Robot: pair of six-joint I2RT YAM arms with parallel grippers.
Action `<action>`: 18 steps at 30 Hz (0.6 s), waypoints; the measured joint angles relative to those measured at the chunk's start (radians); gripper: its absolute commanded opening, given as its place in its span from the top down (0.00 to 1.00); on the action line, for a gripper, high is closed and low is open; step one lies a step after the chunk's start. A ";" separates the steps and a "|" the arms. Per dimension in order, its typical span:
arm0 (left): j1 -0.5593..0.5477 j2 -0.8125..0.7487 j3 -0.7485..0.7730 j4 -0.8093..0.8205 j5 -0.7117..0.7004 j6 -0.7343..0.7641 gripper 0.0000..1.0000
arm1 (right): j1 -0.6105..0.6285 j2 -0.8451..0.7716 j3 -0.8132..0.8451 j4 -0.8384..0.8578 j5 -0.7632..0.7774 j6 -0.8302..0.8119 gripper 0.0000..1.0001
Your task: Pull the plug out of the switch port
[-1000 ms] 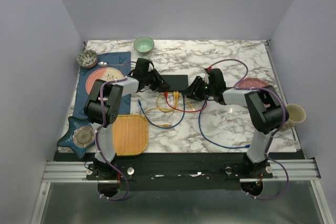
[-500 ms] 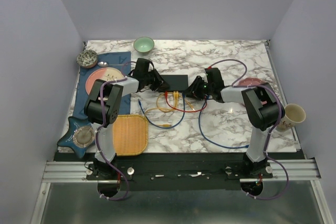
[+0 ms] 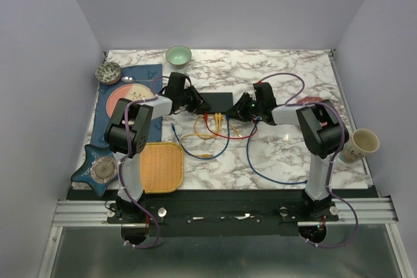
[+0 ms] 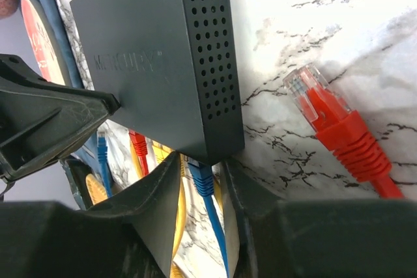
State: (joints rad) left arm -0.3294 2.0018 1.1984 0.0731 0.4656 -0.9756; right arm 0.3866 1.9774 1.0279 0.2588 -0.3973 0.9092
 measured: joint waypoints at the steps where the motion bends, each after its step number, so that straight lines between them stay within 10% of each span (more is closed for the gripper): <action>1: 0.000 0.001 0.000 0.001 0.000 0.000 0.76 | 0.000 0.004 0.000 0.007 -0.002 0.005 0.67; 18: 0.000 0.003 0.000 0.008 0.001 0.000 0.76 | -0.002 0.026 0.000 0.039 -0.030 0.043 0.99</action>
State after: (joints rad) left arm -0.3294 2.0048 1.1984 0.0811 0.4664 -0.9756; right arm 0.3843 2.0033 1.0279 0.2981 -0.4274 0.9527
